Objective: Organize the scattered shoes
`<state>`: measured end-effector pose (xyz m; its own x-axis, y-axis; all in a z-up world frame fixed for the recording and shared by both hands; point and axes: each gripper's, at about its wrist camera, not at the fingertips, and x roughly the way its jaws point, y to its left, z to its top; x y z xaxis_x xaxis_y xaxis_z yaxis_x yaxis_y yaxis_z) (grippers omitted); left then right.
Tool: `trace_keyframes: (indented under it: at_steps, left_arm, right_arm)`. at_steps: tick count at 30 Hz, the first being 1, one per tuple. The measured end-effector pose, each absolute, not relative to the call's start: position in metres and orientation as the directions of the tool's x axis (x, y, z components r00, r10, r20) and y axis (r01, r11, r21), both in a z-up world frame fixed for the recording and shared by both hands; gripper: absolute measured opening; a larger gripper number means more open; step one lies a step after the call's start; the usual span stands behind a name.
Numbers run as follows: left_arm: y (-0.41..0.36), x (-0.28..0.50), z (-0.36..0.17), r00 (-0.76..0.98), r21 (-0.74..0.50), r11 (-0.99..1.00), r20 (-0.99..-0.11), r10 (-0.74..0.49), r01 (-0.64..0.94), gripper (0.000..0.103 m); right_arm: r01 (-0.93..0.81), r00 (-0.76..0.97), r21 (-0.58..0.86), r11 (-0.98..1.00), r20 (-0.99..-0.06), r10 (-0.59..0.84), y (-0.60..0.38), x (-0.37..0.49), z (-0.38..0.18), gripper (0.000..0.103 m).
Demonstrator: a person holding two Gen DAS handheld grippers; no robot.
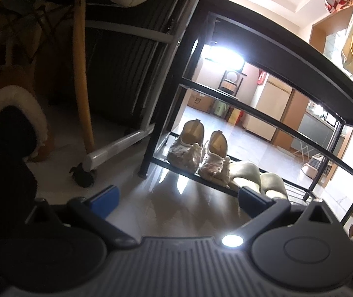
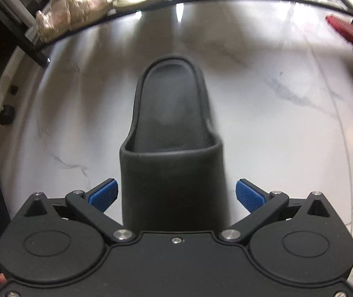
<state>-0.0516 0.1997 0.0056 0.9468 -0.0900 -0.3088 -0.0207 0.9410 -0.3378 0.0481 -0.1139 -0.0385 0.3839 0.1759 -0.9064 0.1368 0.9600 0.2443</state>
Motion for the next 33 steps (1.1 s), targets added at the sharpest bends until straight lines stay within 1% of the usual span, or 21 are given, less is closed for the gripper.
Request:
trace_keyframes:
  at_steps: [3, 8, 10, 18, 24, 27, 33]
  left_arm:
    - [0.196, -0.052, 0.005, 0.946, -0.323, 0.946, -0.311, -0.096, -0.01, 0.102]
    - [0.189, -0.053, 0.004, 0.942, -0.292, 0.956, -0.316, -0.109, 0.012, 0.102]
    - [0.187, -0.052, 0.003, 0.94, -0.281, 0.96, -0.322, -0.11, 0.016, 0.102]
    - [0.178, -0.051, 0.001, 0.931, -0.24, 0.97, -0.346, -0.114, 0.029, 0.102]
    - [0.176, -0.049, -0.001, 0.927, -0.232, 0.972, -0.357, -0.117, 0.033, 0.102]
    - [0.177, -0.048, -0.002, 0.926, -0.231, 0.973, -0.361, -0.115, 0.031, 0.102]
    - [0.176, -0.047, -0.003, 0.922, -0.224, 0.974, -0.37, -0.114, 0.031, 0.102]
  right_arm:
    - [0.098, 0.437, 0.254, 0.962, -0.88, 0.187, -0.123, 0.042, -0.036, 0.103]
    - [0.067, 0.449, 0.323, 0.944, -0.854, 0.261, -0.128, 0.036, -0.044, 0.103]
    - [0.051, 0.468, 0.328, 0.943, -0.842, 0.268, -0.123, 0.033, -0.047, 0.103]
    - [-0.032, 0.537, 0.256, 0.966, -0.811, 0.232, -0.104, 0.031, -0.058, 0.103]
    - [-0.125, 0.553, 0.21, 0.97, -0.797, 0.244, -0.096, 0.035, -0.062, 0.103]
    - [-0.102, 0.555, 0.216, 0.971, -0.798, 0.236, -0.095, 0.036, -0.064, 0.103]
    - [-0.088, 0.556, 0.265, 0.96, -0.787, 0.268, -0.101, 0.037, -0.062, 0.103]
